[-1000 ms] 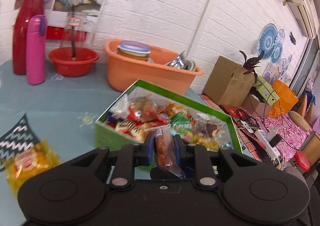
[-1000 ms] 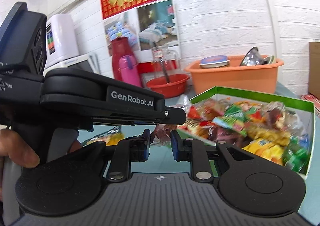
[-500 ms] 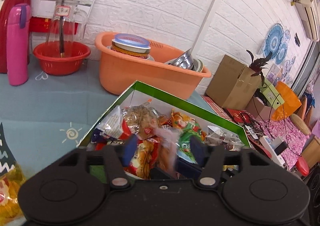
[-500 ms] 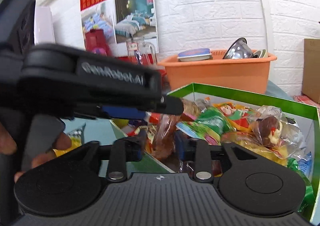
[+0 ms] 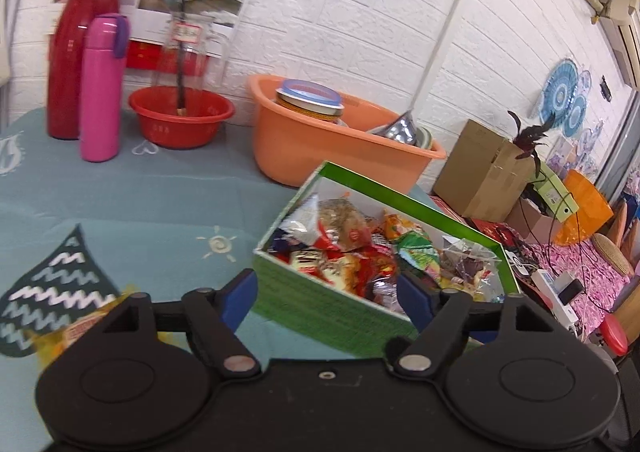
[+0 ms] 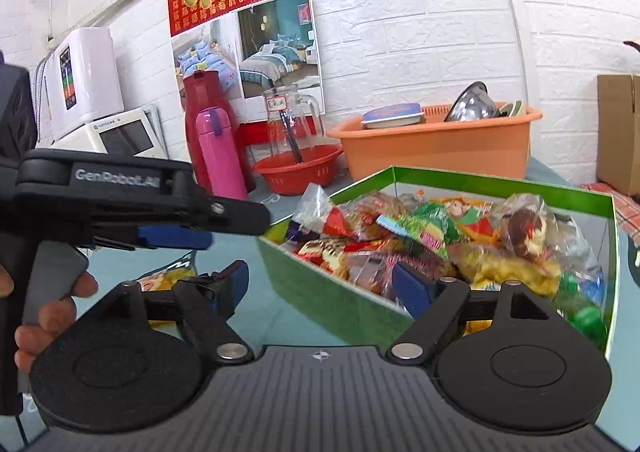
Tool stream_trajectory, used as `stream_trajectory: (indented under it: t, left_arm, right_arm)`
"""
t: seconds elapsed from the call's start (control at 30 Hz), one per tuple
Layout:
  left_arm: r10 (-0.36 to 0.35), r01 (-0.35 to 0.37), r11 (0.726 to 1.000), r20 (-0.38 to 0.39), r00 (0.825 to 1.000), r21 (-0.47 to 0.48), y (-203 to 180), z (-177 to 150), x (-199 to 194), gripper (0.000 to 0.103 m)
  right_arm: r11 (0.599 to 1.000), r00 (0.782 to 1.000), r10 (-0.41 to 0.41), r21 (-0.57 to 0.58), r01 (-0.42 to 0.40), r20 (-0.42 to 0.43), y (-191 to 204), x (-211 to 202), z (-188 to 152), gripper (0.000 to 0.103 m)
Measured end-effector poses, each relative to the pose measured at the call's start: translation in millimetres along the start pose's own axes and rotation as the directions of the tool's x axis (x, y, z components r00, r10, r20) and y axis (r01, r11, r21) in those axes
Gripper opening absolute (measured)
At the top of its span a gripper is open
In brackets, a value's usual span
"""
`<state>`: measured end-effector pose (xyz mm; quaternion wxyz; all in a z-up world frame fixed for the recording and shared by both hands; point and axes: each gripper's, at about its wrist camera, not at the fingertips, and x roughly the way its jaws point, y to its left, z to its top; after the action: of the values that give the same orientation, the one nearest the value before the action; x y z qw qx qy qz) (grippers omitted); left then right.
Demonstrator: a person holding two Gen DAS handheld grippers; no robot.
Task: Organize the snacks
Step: 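Grasp the yellow bread bag with the left tool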
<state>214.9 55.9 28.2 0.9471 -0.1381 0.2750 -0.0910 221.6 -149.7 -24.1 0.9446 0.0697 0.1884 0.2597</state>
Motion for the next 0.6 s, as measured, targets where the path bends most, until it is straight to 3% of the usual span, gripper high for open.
stream_trajectory:
  t: [0.17, 0.3, 0.6]
  left_arm:
    - [0.077, -0.077, 0.996, 0.004, 0.997, -0.035, 32.4, -1.1, -21.8, 0.103]
    - [0.155, -0.154, 0.988, 0.001, 0.988, -0.022, 56.3, -2.0, -27.6, 0.103]
    - [0.168, -0.179, 0.976, -0.093, 0.981, -0.121, 111.6, -13.3, -7.6, 0.103]
  right_arm:
    - [1.0, 0.998, -0.004, 0.017, 0.005, -0.056, 13.1, -17.4, -1.2, 0.103]
    - [0.996, 0.996, 0.056, 0.067, -0.052, -0.067, 21.4, -32.1, 0.0, 0.103]
    - [0.996, 0.994, 0.07, 0.053, -0.065, -0.083, 40.6, -46.6, -12.4, 0.103]
